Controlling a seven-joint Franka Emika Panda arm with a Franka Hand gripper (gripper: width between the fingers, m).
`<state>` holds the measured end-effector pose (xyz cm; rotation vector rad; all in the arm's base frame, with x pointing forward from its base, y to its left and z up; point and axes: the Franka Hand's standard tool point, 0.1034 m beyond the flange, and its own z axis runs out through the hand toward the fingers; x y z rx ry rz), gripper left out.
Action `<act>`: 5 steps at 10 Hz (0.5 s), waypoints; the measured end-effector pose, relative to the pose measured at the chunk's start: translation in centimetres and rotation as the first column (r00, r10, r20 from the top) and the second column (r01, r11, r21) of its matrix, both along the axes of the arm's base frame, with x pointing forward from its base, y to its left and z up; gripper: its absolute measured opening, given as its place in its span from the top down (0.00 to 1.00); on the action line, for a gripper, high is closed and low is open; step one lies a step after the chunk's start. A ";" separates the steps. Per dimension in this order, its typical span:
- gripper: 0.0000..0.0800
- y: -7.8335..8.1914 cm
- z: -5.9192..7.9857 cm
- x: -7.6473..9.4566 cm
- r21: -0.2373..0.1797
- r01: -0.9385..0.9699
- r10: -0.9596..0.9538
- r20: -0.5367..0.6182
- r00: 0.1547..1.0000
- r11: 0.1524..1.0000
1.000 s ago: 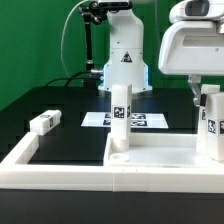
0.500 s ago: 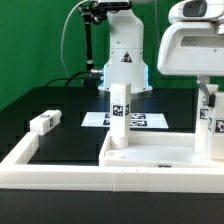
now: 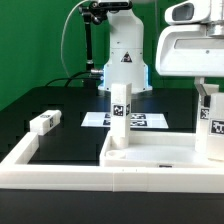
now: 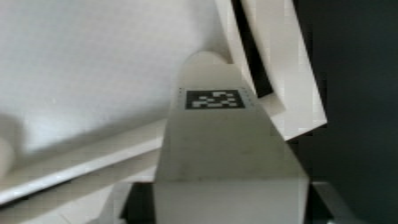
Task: Assemble desk
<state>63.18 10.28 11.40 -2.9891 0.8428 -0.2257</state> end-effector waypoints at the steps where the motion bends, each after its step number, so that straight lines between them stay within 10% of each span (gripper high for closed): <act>1: 0.64 0.1 -0.1 0.1 0.019 0.099 -0.099 0.015 0.995 0.995; 5: 0.64 0.4 -0.1 0.0 0.095 0.496 -0.497 -0.008 0.867 0.863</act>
Offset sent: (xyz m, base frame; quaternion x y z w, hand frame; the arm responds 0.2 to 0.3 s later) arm -0.0062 0.0055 -0.0049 -0.0178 -0.0338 0.3067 0.9511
